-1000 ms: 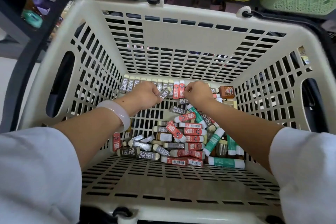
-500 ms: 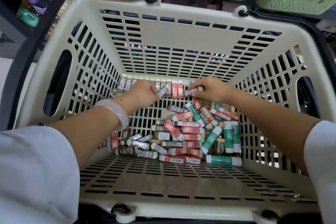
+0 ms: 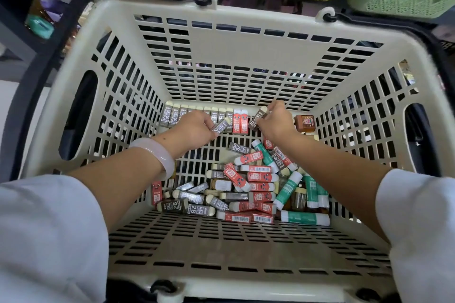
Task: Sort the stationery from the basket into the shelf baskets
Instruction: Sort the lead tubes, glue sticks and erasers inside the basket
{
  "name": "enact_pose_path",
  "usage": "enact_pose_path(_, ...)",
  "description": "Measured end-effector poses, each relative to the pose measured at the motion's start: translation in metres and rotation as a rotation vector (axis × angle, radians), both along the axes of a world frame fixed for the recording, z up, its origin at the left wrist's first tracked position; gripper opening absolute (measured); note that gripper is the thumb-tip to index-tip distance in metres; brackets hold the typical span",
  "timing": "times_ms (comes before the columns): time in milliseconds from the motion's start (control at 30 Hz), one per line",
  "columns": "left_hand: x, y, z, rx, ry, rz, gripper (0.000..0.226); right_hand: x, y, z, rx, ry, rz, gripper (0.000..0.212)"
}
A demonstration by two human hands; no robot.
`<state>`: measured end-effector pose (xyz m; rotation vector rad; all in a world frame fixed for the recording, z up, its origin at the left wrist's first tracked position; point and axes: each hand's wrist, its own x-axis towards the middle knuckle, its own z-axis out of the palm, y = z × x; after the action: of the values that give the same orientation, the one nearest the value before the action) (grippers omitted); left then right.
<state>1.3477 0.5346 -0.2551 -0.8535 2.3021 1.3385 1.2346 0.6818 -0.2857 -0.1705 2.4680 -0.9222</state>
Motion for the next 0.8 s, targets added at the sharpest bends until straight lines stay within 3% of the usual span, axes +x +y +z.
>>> enact_pose_path(200, 0.0, 0.0, 0.001, 0.006, -0.002, -0.001, 0.006, 0.006, -0.003, -0.002, 0.11, 0.112, 0.176, 0.042)
enact_pose_path(433, 0.0, 0.002, 0.004, 0.004, -0.008, 0.0, 0.008, 0.012, -0.002, 0.003, 0.187, 0.239, 0.227, 0.04)
enact_pose_path(600, 0.001, 0.004, 0.005, 0.015, -0.011, -0.011, 0.008, 0.0, 0.016, 0.016, 0.055, 0.056, 0.279, 0.025)
enact_pose_path(700, 0.0, 0.006, 0.006, 0.035, -0.015, -0.005, 0.008, -0.016, 0.034, 0.025, 0.244, 0.214, 0.495, 0.015)
enact_pose_path(800, 0.0, 0.009, 0.007, 0.041, -0.021, -0.013, 0.009, -0.022, 0.043, 0.027, 0.486, 0.263, 0.817, 0.04)
